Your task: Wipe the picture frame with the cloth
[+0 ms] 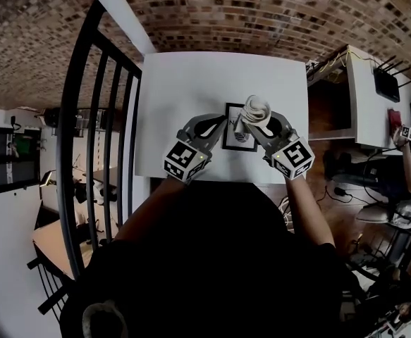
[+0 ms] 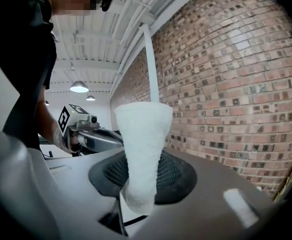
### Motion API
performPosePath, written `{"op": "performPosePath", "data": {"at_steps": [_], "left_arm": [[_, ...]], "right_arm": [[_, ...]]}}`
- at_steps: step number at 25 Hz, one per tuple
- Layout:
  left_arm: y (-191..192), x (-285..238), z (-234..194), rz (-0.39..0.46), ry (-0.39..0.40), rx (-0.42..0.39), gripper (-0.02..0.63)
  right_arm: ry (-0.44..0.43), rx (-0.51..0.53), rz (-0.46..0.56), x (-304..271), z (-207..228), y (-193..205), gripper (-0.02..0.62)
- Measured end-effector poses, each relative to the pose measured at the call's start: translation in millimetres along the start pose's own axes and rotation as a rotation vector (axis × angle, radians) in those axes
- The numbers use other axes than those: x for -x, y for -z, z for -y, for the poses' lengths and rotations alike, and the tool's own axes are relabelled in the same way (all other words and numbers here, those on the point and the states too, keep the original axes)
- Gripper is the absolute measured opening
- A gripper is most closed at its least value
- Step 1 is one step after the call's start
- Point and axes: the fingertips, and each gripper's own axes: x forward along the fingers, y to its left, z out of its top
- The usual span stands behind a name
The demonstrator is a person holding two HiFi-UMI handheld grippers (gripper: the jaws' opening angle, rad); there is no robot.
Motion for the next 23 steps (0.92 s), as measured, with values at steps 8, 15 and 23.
{"op": "performPosePath", "data": {"at_steps": [8, 15, 23], "left_arm": [[-15, 9, 7, 0.084, -0.021, -0.062, 0.002], [-15, 10, 13, 0.073, -0.018, -0.049, 0.002], [-9, 13, 24, 0.053, -0.009, -0.042, 0.002]], "right_arm": [[0.005, 0.010, 0.063, 5, -6, -15, 0.112], [-0.009, 0.004, 0.075, 6, -11, -18, 0.112], [-0.011, 0.012, 0.081, 9, -19, -21, 0.112]]}}
